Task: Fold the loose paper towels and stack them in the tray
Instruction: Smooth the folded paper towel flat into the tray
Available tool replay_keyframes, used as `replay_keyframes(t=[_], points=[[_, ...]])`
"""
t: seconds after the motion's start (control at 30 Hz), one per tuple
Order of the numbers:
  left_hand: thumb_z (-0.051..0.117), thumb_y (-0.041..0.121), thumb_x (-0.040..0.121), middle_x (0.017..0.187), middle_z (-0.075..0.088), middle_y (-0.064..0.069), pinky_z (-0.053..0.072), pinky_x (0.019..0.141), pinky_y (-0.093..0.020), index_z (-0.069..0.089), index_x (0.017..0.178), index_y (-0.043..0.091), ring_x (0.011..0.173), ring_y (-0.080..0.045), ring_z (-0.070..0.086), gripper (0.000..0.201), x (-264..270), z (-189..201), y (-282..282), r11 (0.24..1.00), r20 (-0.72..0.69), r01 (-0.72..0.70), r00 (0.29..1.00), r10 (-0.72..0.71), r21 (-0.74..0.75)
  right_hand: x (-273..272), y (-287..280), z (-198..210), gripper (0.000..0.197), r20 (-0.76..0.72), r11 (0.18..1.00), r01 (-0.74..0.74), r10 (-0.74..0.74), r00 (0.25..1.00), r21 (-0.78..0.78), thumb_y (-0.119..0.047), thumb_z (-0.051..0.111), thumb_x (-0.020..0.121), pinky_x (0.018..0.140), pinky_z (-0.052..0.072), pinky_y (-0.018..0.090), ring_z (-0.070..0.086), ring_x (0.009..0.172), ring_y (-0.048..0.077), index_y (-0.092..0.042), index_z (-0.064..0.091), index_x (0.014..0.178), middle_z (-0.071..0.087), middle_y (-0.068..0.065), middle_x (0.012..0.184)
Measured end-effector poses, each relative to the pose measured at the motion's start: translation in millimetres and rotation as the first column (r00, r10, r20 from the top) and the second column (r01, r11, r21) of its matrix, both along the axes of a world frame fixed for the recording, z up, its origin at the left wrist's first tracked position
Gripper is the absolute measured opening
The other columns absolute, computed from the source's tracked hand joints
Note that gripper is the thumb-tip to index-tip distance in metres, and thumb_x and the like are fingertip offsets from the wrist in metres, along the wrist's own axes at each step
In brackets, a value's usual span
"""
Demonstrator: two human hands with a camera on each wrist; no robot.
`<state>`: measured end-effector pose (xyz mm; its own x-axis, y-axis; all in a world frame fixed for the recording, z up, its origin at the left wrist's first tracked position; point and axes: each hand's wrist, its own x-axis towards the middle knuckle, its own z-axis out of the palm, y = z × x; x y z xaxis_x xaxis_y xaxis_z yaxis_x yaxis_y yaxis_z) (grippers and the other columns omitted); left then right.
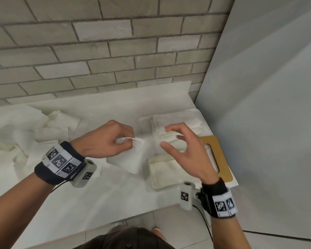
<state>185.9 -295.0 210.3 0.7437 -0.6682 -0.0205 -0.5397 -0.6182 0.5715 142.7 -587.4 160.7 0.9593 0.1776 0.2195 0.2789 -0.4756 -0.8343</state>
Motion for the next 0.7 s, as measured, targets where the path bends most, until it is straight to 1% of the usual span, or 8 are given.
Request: replay_keyframes(t=[0.1,0.17,0.27,0.33,0.47,0.57,0.63,0.7], points=[[0.057,0.013,0.092,0.083,0.06,0.004,0.049,0.069,-0.038,0.06,0.073,0.014,0.07,-0.017,0.06,0.019,-2.6,11.6,-17.2,0.997,0.029,0.08,0.996,-0.08,-0.007,19.6,19.7,22.1,0.037,-0.273,0.997,-0.032,0.049,0.961,0.065,-0.069,0.054,0.102,0.094,0.049,0.03,0.065,0.115,0.006,-0.042,0.055,0.127,0.066,-0.008,0.12],[0.059,0.012,0.093,0.086,0.061,0.008,0.05,0.072,-0.036,0.064,0.077,0.014,0.073,-0.016,0.062,0.017,-5.7,16.4,-19.7,0.995,0.073,0.101,0.992,-0.1,-0.014,22.7,16.4,18.6,0.037,-0.434,0.987,0.0,0.07,0.898,0.159,-0.069,0.046,0.105,0.094,0.044,0.032,0.067,0.108,0.008,-0.041,0.057,0.127,0.071,-0.002,0.111],[0.057,0.017,0.094,0.088,0.062,0.01,0.051,0.072,-0.034,0.068,0.08,0.016,0.075,-0.014,0.064,0.018,-8.5,16.3,-15.6,0.997,0.109,0.077,0.991,-0.075,-0.017,11.9,10.3,9.8,0.028,-0.373,0.895,-0.03,0.215,0.902,0.445,-0.039,0.061,0.108,0.093,0.046,0.02,0.066,0.101,0.012,-0.025,0.061,0.133,0.068,0.008,0.095],[0.055,0.022,0.094,0.086,0.063,0.01,0.052,0.071,-0.035,0.067,0.078,0.017,0.075,-0.013,0.064,0.021,-6.6,9.6,-12.5,0.999,0.102,0.025,0.995,-0.022,-0.037,4.4,6.0,7.1,0.029,-0.262,0.845,-0.089,0.261,0.929,0.528,-0.02,0.07,0.104,0.095,0.051,0.026,0.066,0.094,0.019,-0.015,0.062,0.132,0.066,0.009,0.089],[0.05,0.031,0.092,0.081,0.065,0.007,0.052,0.072,-0.04,0.065,0.073,0.019,0.074,-0.015,0.064,0.026,0.1,-6.5,-9.4,0.994,0.053,-0.056,0.997,0.061,-0.091,4.2,0.6,7.8,0.034,-0.278,0.911,-0.088,0.214,0.937,0.404,-0.021,0.083,0.096,0.094,0.057,0.039,0.072,0.097,0.027,-0.019,0.069,0.126,0.073,0.005,0.104],[0.05,0.03,0.091,0.078,0.065,0.006,0.052,0.069,-0.042,0.062,0.071,0.026,0.071,-0.018,0.064,0.024,0.6,-14.2,-12.9,0.985,0.005,-0.071,0.997,0.073,-0.159,9.4,1.8,1.5,0.022,-0.337,0.961,-0.129,0.21,0.918,0.246,-0.03,0.084,0.095,0.1,0.057,0.042,0.072,0.107,0.02,-0.024,0.074,0.114,0.075,-0.003,0.113],[0.051,0.029,0.092,0.077,0.064,0.003,0.051,0.067,-0.044,0.062,0.071,0.021,0.069,-0.02,0.062,0.025,2.1,-18.6,-14.5,0.981,-0.001,-0.085,0.996,0.086,-0.172,11.3,2.8,-4.4,0.015,-0.381,0.96,-0.14,0.226,0.897,0.241,-0.029,0.083,0.096,0.099,0.058,0.045,0.073,0.108,0.019,-0.02,0.075,0.105,0.078,0.0,0.11],[0.058,0.031,0.094,0.08,0.065,0.003,0.052,0.068,-0.042,0.066,0.076,0.017,0.071,-0.019,0.064,0.025,4.0,-22.1,-13.7,0.979,-0.001,-0.094,0.995,0.095,-0.183,10.7,3.1,-7.3,0.018,-0.389,0.946,-0.101,0.222,0.894,0.308,-0.027,0.083,0.097,0.089,0.056,0.043,0.074,0.099,0.021,-0.012,0.072,0.099,0.079,0.008,0.104]])
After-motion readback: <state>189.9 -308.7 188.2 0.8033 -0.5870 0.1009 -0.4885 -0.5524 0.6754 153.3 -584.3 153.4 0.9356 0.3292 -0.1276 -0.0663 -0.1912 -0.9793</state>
